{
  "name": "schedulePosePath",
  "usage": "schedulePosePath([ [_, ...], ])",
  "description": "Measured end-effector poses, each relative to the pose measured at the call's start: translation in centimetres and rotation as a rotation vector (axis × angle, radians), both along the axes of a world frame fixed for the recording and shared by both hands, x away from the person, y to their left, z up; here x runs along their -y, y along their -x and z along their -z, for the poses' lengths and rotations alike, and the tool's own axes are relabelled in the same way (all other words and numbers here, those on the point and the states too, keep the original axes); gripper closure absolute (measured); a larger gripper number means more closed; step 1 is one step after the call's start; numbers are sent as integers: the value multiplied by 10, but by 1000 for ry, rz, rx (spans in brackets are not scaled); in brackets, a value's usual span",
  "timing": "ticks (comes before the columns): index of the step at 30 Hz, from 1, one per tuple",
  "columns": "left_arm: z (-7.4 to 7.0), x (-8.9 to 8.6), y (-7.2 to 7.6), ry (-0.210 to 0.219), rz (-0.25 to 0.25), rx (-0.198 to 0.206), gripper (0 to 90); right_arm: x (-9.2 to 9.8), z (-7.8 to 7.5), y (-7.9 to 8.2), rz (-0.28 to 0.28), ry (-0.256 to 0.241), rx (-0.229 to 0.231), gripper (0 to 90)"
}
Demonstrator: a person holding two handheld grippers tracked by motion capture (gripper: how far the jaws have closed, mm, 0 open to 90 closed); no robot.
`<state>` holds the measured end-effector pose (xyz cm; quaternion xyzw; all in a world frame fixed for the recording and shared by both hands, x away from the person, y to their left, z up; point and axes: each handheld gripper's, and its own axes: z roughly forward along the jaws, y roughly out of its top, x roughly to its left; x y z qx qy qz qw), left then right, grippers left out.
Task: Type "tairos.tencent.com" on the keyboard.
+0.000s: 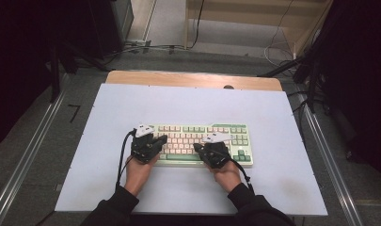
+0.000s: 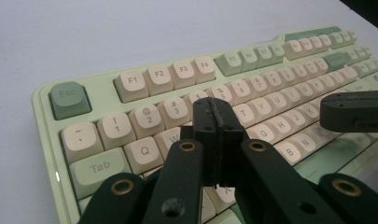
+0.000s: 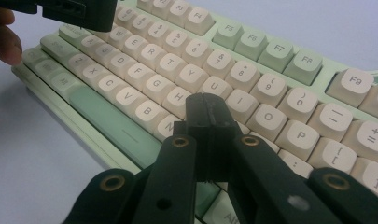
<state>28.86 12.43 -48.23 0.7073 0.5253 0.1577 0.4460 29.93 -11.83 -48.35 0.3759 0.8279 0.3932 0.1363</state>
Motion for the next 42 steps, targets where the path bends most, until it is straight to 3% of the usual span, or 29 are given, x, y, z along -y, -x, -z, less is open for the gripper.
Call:
schedulePosePath([
  [10,0,0,0,-1,3,-2,900,-3,7,1,-10,20,-15,873],
  [13,0,0,0,0,3,0,900,-2,6,1,-7,15,-24,872],
  [19,-1,0,1,3,3,3,900,4,-3,2,10,-23,2,873],
  [32,-5,-7,4,14,-11,16,900,38,-22,1,77,-67,41,872],
  [39,-6,-10,5,18,-20,19,900,53,-25,-3,116,-87,36,870],
  [42,-7,-12,5,19,-18,20,888,55,-25,-4,115,-88,35,825],
])
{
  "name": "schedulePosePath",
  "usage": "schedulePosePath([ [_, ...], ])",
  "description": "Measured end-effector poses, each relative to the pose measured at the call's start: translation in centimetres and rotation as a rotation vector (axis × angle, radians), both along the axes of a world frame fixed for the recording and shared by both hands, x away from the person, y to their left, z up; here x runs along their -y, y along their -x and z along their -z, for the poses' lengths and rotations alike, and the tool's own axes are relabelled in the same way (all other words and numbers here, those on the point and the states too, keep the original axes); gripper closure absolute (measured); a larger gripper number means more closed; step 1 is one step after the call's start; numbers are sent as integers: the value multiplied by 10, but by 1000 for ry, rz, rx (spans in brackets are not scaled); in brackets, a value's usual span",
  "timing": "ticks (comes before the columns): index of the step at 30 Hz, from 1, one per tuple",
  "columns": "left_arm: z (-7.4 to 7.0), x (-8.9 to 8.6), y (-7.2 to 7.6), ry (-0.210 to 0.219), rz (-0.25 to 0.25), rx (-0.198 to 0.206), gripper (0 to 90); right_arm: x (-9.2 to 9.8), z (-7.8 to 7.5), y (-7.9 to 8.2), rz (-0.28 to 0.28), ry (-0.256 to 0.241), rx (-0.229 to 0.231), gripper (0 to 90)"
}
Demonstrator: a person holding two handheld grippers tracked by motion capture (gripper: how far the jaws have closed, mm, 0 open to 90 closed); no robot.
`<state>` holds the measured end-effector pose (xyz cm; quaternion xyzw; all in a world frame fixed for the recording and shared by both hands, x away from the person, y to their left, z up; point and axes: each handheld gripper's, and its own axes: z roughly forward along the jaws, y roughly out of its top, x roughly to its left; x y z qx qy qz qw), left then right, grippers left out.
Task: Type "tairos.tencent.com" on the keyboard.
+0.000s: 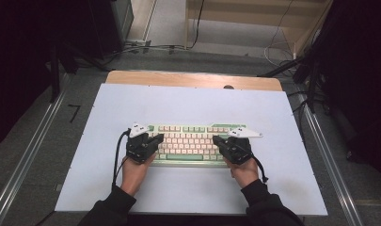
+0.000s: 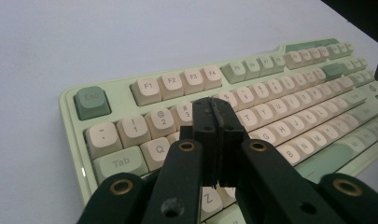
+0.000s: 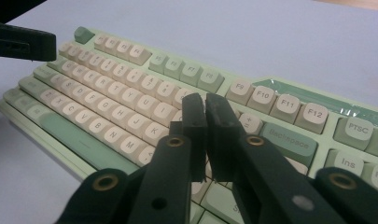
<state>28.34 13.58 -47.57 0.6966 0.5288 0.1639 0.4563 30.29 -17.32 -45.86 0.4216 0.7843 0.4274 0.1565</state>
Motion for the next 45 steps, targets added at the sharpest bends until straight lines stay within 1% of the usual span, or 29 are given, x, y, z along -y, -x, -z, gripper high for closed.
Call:
schedulePosePath([
  [5,-2,-4,2,11,-5,5,795,5,-1,0,5,-2,6,768],
  [6,-2,-5,2,17,-2,7,766,6,-1,0,7,-6,7,736],
  [8,-3,-6,3,18,-3,11,736,8,-1,0,11,-6,2,668],
  [12,-4,-8,4,19,-1,15,656,13,-1,-1,20,-9,4,579],
  [15,-4,-8,5,16,-10,11,566,16,-1,-1,23,-7,6,509],
  [17,-4,-9,6,16,-17,9,524,17,-1,-1,22,-4,5,460],
  [19,-4,-10,7,22,-20,9,493,18,-1,-1,20,4,4,422],
  [21,-5,-11,8,19,-20,12,468,20,-1,-1,21,10,4,384],
  [26,-6,-15,12,31,-30,16,422,26,-1,0,29,6,16,302],
  [29,-6,-17,13,31,-43,15,381,30,-1,1,35,7,20,279],
  [33,-4,-19,15,15,-52,11,322,34,-1,2,38,6,19,256],
  [38,-4,-21,19,10,-60,12,281,39,-1,4,43,14,19,246],
  [41,-5,-22,21,-6,-67,15,261,43,-1,5,51,11,18,245],
  [43,-4,-23,22,-2,-70,15,261,46,-1,6,55,13,18,244],
  [45,-4,-23,24,-7,-71,16,259,49,-1,7,61,12,20,243],
])
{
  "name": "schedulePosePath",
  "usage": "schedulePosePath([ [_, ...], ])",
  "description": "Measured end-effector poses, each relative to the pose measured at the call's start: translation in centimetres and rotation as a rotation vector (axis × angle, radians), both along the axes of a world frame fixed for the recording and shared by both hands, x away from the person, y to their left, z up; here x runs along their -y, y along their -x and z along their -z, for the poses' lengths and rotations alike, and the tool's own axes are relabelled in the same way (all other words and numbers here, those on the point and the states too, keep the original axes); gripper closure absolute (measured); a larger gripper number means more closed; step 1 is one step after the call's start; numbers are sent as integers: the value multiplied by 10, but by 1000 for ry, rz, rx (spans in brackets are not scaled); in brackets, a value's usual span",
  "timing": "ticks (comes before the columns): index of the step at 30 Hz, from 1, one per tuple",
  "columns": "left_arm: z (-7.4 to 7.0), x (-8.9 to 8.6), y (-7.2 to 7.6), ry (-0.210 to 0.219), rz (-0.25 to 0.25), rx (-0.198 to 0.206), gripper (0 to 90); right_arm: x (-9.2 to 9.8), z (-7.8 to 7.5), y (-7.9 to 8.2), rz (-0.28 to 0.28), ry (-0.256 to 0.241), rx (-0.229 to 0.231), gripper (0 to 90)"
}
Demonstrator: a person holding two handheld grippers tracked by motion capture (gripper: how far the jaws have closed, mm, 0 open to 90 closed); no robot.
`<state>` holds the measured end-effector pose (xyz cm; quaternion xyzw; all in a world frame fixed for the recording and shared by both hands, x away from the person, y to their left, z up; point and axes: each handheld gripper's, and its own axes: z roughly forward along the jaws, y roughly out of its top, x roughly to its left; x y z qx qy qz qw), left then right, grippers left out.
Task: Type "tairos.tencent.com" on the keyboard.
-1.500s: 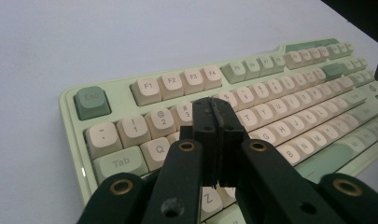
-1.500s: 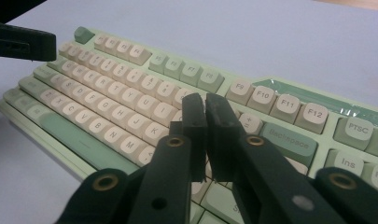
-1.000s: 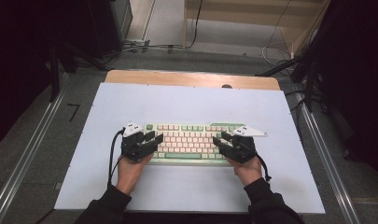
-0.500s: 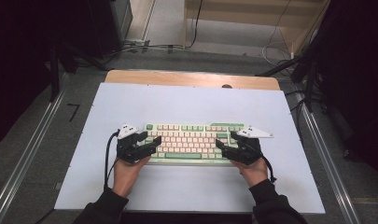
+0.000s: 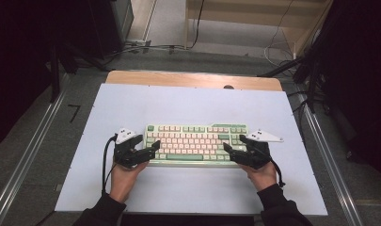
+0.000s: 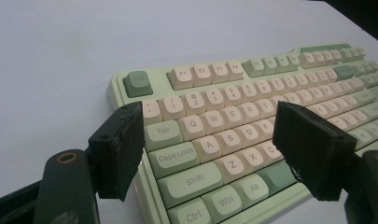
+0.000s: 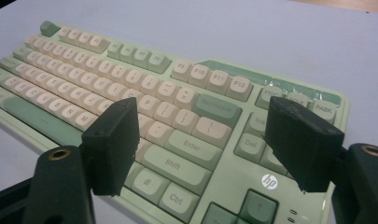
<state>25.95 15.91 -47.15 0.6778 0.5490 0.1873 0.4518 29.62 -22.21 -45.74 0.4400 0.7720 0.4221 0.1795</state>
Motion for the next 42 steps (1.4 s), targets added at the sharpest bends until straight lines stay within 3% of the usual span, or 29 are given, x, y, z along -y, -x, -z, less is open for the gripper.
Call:
schedulePosePath([
  [19,-2,-11,16,4,-23,25,251,27,-2,8,52,-11,6,237],
  [42,0,-22,30,4,-49,24,257,48,-1,15,96,-4,1,231],
])
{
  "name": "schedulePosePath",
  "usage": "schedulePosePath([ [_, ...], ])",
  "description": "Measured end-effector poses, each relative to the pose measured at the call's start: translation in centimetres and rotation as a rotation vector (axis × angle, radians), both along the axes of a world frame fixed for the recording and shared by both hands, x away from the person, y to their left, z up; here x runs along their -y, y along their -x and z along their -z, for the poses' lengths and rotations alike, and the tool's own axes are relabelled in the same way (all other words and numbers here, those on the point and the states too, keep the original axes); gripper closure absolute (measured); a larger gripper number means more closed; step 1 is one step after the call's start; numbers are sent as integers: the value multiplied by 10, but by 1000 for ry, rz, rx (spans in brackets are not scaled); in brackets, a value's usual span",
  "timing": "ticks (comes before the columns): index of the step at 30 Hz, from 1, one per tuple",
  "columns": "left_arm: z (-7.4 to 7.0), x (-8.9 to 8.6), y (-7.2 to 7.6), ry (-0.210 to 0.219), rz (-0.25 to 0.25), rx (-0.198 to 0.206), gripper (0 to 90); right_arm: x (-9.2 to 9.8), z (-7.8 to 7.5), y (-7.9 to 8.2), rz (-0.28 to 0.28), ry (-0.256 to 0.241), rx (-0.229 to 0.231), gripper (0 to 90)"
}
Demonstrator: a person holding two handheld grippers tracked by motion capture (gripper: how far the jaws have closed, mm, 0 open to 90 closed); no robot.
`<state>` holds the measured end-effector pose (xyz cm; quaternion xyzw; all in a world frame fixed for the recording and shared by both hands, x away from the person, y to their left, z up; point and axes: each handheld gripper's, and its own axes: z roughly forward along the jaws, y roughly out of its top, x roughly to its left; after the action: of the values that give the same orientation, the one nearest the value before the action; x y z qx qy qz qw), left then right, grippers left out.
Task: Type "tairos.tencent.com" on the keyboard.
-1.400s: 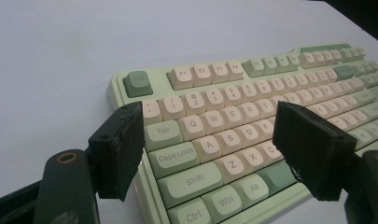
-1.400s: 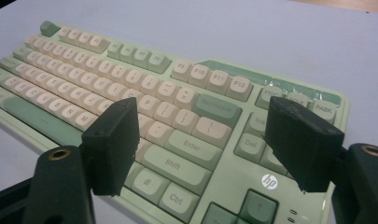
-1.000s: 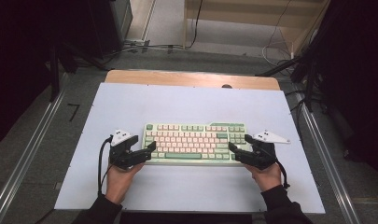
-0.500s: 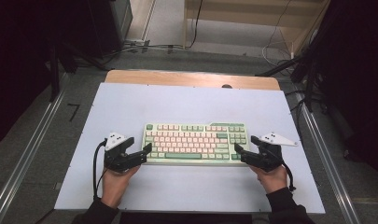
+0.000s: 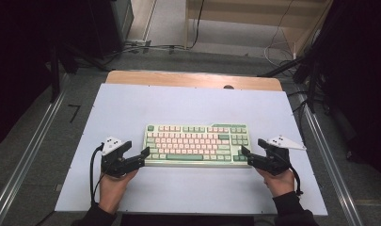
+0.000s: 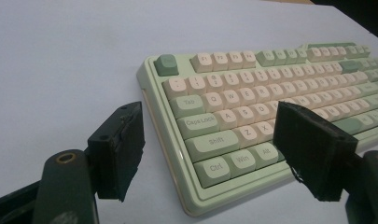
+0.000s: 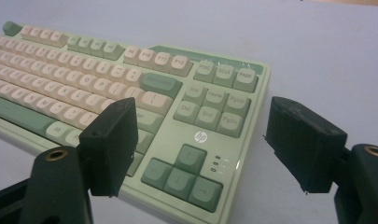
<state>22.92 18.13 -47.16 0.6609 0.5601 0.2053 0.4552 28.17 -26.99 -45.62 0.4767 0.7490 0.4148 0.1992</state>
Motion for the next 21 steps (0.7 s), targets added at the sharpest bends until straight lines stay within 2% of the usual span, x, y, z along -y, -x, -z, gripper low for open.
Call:
schedulePosePath([
  [21,2,-13,9,-9,-42,4,257,21,2,6,44,0,-4,225],
])
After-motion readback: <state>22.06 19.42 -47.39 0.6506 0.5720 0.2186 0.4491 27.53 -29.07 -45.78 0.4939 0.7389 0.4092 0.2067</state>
